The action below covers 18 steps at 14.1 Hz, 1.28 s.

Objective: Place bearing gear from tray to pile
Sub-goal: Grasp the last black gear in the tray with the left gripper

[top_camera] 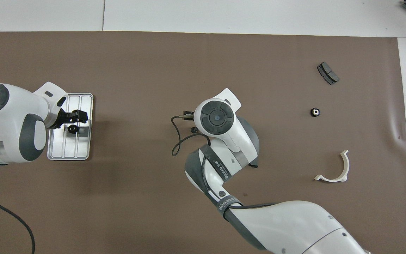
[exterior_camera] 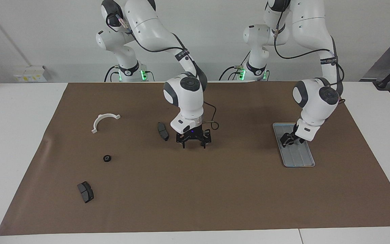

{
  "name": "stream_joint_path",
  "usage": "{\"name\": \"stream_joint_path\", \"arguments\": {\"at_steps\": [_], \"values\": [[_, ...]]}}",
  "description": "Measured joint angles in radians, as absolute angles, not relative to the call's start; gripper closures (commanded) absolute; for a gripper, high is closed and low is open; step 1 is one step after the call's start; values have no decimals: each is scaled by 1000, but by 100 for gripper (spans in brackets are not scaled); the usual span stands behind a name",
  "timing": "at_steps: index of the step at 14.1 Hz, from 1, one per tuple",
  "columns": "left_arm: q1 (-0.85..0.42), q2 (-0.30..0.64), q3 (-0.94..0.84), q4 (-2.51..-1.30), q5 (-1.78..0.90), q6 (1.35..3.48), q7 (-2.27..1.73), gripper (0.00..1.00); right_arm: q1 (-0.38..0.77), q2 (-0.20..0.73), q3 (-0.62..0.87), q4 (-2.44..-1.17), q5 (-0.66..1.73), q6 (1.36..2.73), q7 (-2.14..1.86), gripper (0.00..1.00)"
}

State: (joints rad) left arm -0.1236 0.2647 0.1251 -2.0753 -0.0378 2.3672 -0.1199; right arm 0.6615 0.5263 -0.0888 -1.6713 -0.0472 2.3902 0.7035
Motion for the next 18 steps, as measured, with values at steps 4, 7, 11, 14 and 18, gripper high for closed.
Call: {"name": "stream_joint_path", "arguments": {"at_steps": [4, 7, 11, 14, 18], "values": [[-124, 263, 124, -2085, -38, 2367, -131, 27, 731, 538, -88, -1664, -50, 2380, 755, 0], [-124, 258, 124, -2102, -38, 2367, -132, 36, 750, 548, -88, -1664, -54, 2342, 758, 0], [-124, 239, 123, -2124, -39, 2367, -134, 49, 736, 551, -96, -1664, -84, 2339, 758, 14], [-124, 231, 121, -2132, -40, 2366, -134, 60, 726, 552, -97, -1666, -86, 2343, 758, 38], [-123, 224, 120, -2137, -41, 2364, -135, 72, 729, 557, -95, -1669, -86, 2347, 758, 41]]}}
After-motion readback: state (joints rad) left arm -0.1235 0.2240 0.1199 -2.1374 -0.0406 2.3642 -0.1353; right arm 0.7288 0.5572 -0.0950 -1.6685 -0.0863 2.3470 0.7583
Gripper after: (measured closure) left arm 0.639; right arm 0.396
